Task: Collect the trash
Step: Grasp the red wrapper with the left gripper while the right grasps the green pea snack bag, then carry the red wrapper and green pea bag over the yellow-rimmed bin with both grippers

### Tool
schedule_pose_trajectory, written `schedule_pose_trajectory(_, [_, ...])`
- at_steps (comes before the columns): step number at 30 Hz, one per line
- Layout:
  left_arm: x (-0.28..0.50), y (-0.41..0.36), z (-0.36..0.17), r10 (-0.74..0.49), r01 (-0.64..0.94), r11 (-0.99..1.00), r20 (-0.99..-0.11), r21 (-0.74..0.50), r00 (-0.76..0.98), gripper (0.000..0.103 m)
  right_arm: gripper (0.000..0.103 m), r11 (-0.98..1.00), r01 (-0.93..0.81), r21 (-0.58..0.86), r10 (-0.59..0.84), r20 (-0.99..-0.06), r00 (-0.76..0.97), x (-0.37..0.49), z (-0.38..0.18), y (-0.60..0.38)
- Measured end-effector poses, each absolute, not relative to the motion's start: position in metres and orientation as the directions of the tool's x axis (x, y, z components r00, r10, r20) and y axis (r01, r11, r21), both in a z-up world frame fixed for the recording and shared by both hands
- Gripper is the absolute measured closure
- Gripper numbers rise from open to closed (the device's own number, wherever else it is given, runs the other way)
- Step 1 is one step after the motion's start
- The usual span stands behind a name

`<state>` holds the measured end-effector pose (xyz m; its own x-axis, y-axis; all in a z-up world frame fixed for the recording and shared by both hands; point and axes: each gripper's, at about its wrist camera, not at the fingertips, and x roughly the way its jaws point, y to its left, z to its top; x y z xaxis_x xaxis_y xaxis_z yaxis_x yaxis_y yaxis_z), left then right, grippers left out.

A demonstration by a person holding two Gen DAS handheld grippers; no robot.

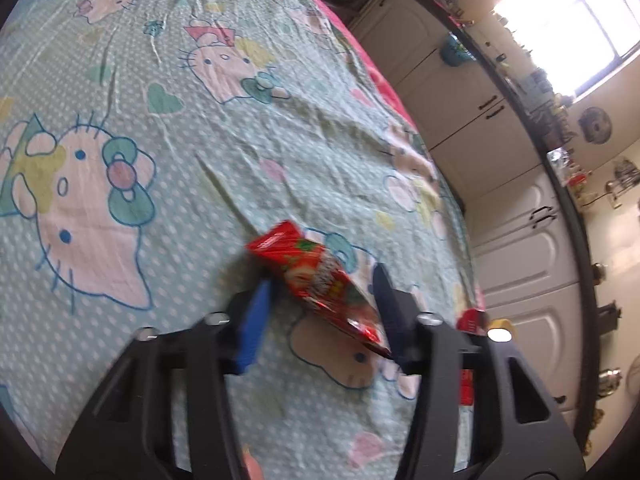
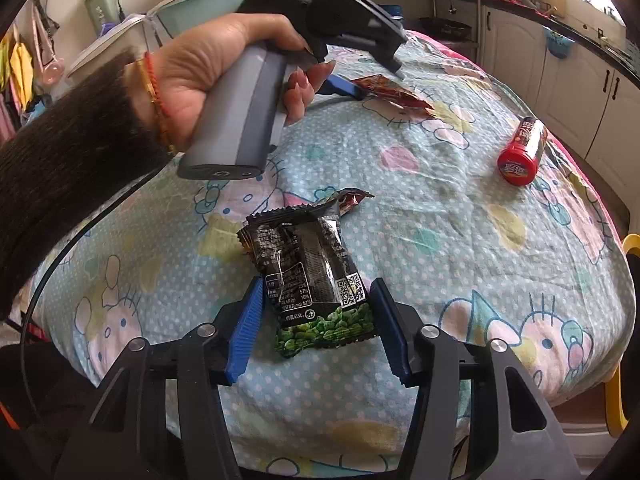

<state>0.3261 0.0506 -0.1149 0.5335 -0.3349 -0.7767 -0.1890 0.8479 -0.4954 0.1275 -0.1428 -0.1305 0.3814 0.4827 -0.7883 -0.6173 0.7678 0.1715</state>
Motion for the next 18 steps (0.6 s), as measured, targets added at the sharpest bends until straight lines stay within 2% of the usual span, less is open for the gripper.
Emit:
schedule_pose_trajectory(3, [0.326, 0.052, -0.114, -0.337, -0.180, 0.851, -0.776, -0.493, 0.533, 0.074, 0.064, 0.765, -0.618, 0.179, 0.487, -0.789, 0.375, 0.130, -0.131, -0.145])
schedule_pose_trajectory(4, [0.326, 0.052, -0.114, -0.335, -0.176, 0.854, -0.777, -0.489, 0.533, 0.080, 0.065, 0.764, -0.619, 0.185, 0.491, -0.788, 0.371, 0.128, -0.130, -0.145])
schedule_pose_trajectory(9, [0.319, 0.056, -0.112, -0.350, -0.148, 0.857, -0.768, -0.494, 0.537, 0.090, 0.068, 0.766, -0.604, 0.221, 0.509, -0.782, 0.359, 0.134, -0.128, -0.150])
schedule_pose_trajectory(18, [0.281, 0.056, -0.088, -0.331, -0.051, 0.894, -0.731, -0.445, 0.596, 0.093, 0.069, 0.770, -0.599, 0.221, 0.526, -0.751, 0.399, 0.131, -0.105, -0.159])
